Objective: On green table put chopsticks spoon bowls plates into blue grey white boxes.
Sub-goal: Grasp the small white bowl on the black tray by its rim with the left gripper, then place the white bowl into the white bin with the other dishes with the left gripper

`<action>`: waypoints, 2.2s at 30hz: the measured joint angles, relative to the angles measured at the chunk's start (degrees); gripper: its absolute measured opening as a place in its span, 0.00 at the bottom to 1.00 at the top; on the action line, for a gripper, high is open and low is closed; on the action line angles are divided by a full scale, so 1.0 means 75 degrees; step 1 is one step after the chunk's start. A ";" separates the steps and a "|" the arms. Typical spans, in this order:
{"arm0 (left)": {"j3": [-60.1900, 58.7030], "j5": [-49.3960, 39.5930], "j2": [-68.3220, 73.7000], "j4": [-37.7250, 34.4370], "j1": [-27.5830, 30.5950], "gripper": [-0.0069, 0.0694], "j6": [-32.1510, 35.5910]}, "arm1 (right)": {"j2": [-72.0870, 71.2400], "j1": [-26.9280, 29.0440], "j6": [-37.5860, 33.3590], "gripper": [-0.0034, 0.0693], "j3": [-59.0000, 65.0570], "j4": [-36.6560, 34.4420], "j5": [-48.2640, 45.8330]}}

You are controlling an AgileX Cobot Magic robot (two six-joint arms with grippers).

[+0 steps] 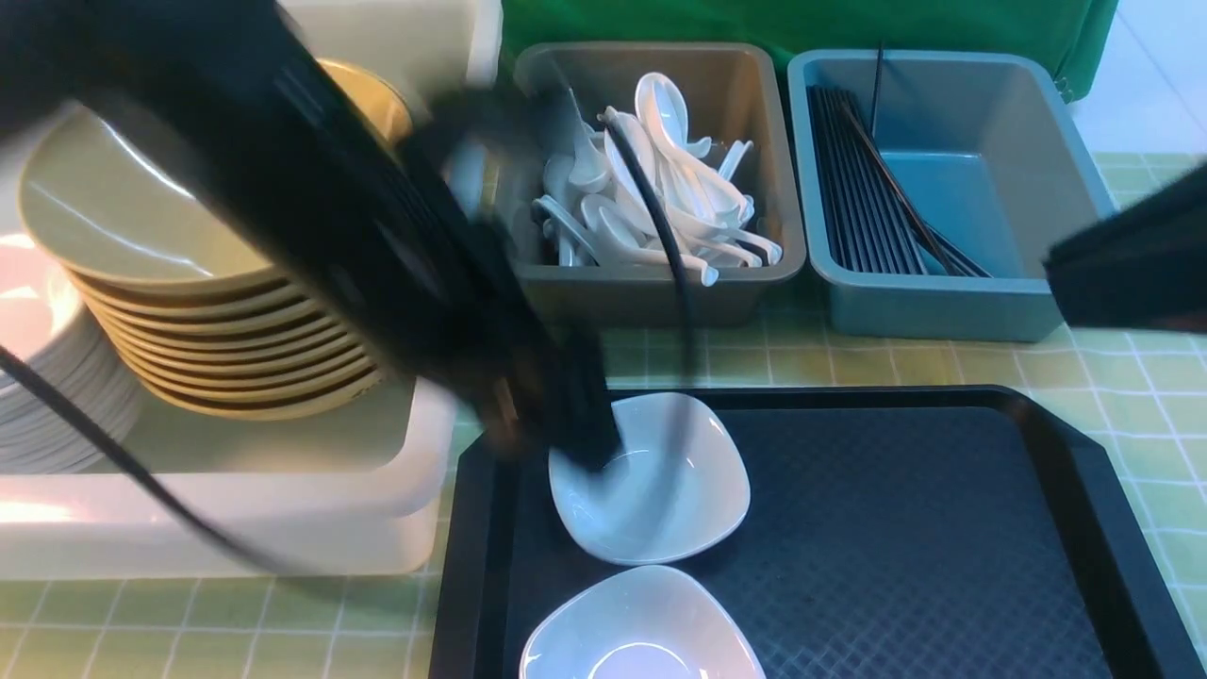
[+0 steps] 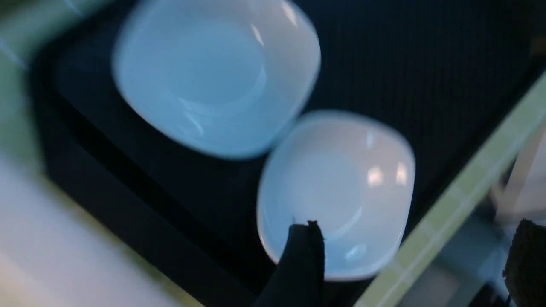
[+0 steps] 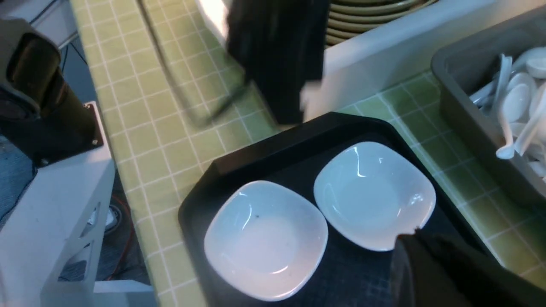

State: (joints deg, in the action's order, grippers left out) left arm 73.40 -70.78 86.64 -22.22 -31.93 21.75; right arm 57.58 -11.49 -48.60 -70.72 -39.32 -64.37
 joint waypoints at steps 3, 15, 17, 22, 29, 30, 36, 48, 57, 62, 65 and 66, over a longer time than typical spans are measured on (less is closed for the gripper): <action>-0.0351 0.0420 0.0451 0.0427 -0.0456 0.77 0.0141 | -0.0121 -0.0057 -0.0368 0.11 0.0290 -0.0213 0.0000; -0.0396 0.0944 0.1867 0.0762 -0.0701 0.70 0.0853 | -0.0112 -0.0464 -0.0602 0.11 0.0688 -0.0368 -0.0006; -0.0396 0.0944 0.2048 0.0600 -0.0701 0.70 0.0941 | -0.0112 -0.0464 -0.0656 0.12 0.0688 -0.0368 -0.0006; -0.0396 0.0916 0.2407 0.0533 -0.0701 0.70 0.0960 | -0.0112 -0.0464 -0.0704 0.12 0.0688 -0.0368 -0.0006; -0.0396 0.0757 0.2921 0.0154 -0.0701 0.68 0.1028 | -0.0112 -0.0464 -0.0711 0.13 0.0688 -0.0368 -0.0006; -0.0396 0.0696 0.2992 0.0081 -0.0701 0.64 0.1089 | -0.0112 -0.0464 -0.0711 0.13 0.0688 -0.0368 -0.0006; -0.0396 0.0477 0.3199 -0.0076 -0.0701 0.31 0.1279 | -0.0112 -0.0464 -0.0711 0.14 0.0688 -0.0368 -0.0006; 0.0291 0.0288 0.2685 -0.0493 -0.0642 0.11 0.1578 | -0.0112 -0.0464 -0.0801 0.15 0.0688 -0.0412 0.0008; 0.1216 0.0151 0.0878 -0.0721 0.0660 0.11 0.0991 | -0.0196 -0.0464 -0.1452 0.17 0.0688 -0.1432 0.0496; 0.1216 0.0044 -0.0429 -0.0918 0.2793 0.11 0.0512 | -0.0195 -0.0464 -0.1601 0.17 0.0688 -0.1923 0.1086; 0.1216 0.0035 -0.0968 -0.1326 0.4528 0.11 0.0345 | -0.0097 -0.0473 -0.1663 0.17 0.0588 -0.2013 0.1169; 0.1216 0.0007 -0.1154 -0.1619 0.5293 0.11 0.0326 | -0.0007 -0.0524 -0.1688 0.17 0.0495 -0.2022 0.1187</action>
State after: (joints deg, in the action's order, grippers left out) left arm 82.52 -70.73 77.98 -34.36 7.76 24.20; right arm 57.53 -15.43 -61.26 -67.01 -54.48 -55.47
